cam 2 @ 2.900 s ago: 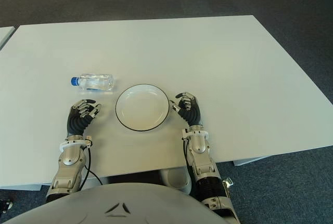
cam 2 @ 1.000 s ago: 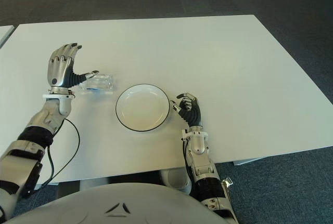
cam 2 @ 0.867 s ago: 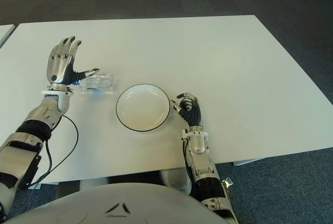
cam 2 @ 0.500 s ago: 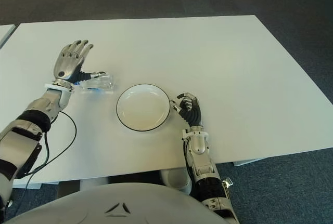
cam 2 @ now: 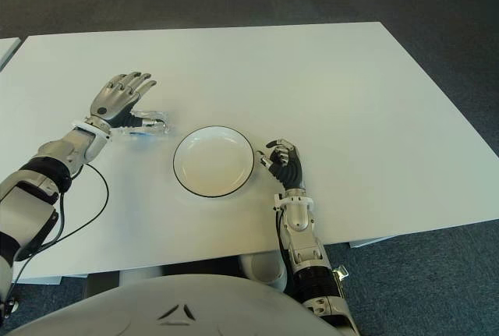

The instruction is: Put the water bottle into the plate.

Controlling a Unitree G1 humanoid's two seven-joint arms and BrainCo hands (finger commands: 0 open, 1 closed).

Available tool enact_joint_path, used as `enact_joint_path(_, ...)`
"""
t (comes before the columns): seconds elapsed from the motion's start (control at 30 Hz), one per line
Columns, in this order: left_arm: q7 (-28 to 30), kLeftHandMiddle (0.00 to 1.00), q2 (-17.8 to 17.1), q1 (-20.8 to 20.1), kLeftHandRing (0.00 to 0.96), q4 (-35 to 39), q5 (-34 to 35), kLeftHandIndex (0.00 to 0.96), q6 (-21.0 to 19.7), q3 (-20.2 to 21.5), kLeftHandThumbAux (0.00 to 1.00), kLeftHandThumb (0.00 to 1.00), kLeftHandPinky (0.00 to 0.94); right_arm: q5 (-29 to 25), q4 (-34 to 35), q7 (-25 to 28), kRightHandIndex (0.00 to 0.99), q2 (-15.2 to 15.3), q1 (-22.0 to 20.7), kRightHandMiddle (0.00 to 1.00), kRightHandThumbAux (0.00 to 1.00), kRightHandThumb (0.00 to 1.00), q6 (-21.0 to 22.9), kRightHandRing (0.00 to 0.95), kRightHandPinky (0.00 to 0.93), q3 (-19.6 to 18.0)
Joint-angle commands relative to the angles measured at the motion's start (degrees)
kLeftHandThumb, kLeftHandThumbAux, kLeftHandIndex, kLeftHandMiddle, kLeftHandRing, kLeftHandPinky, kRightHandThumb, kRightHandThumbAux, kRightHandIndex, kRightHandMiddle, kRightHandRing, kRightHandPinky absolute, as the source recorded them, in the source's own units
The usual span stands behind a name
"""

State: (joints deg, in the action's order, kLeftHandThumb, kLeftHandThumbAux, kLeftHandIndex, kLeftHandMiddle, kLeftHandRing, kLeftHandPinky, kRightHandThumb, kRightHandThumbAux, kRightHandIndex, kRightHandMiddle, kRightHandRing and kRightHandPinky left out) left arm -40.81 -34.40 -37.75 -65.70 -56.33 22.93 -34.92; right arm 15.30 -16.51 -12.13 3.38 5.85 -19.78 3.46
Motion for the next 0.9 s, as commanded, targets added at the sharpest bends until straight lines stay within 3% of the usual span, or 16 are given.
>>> enact_joint_path(0.03, 3.1, 0.0, 0.2, -0.7, 0.0, -2.8, -1.2, 0.0, 1.6, -2.8, 0.161, 0.52, 0.0, 0.0, 0.3, 0.0, 0.435, 0.0, 0.6, 0.74, 0.73, 0.705, 1.4, 0.741, 0.74, -0.1)
enact_joint_path(0.43, 4.0, 0.0, 0.4, -0.9, 0.0, -6.4, -2.3, 0.0, 5.3, -7.9, 0.169, 0.524, 0.0, -0.3, 1.1, 0.3, 0.435, 0.3, 1.3, 0.733, 0.73, 0.705, 1.3, 0.735, 0.735, -0.1)
enact_joint_path(0.9, 5.6, 0.0, 0.3, -1.4, 0.0, -7.2, -3.1, 0.0, 6.2, -12.3, 0.173, 0.515, 0.0, 0.4, 2.0, 0.1, 0.435, 0.3, 1.8, 0.731, 0.731, 0.704, 2.9, 0.729, 0.725, 0.1)
